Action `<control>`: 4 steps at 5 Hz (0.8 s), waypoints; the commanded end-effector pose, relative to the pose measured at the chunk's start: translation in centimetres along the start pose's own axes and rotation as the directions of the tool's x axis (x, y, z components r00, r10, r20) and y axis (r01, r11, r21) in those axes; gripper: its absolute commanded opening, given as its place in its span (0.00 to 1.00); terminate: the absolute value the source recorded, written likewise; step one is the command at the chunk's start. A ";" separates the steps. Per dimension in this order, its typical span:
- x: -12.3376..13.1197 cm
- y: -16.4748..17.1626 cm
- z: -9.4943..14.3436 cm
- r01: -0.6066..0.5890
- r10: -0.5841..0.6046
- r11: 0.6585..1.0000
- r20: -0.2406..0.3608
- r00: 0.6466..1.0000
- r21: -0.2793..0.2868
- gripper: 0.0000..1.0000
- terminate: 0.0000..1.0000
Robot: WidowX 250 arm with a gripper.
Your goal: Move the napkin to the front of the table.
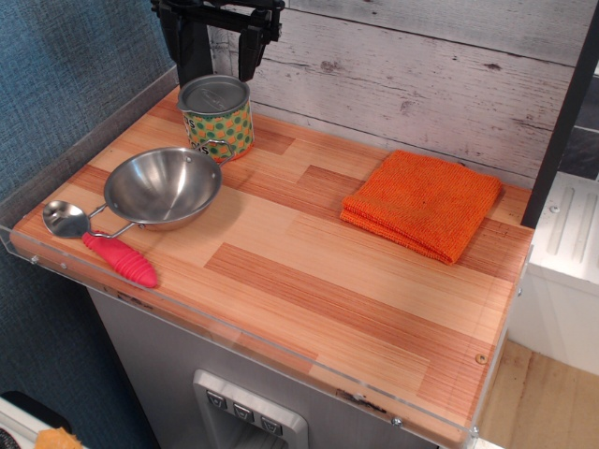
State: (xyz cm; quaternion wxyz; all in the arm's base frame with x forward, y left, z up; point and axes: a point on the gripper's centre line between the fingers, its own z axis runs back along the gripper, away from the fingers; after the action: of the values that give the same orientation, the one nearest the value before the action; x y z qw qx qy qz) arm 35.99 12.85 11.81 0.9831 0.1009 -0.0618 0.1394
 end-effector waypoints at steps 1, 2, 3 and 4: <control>0.0 0.0 0.0 0.000 0.000 1.000 0.000 1.000 0.000 1.00 0.00; -0.6 -3.1 1.0 0.067 -0.067 0.997 0.011 0.998 -0.030 1.00 0.00; -1.3 -6.4 1.0 0.138 -0.138 0.988 0.013 0.990 -0.069 1.00 0.00; -1.5 -9.5 0.7 0.193 -0.192 0.973 0.027 0.981 -0.128 1.00 0.00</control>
State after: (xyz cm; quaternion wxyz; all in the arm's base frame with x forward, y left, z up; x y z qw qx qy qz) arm 37.08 2.77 8.98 0.9977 0.0392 -0.0448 0.0338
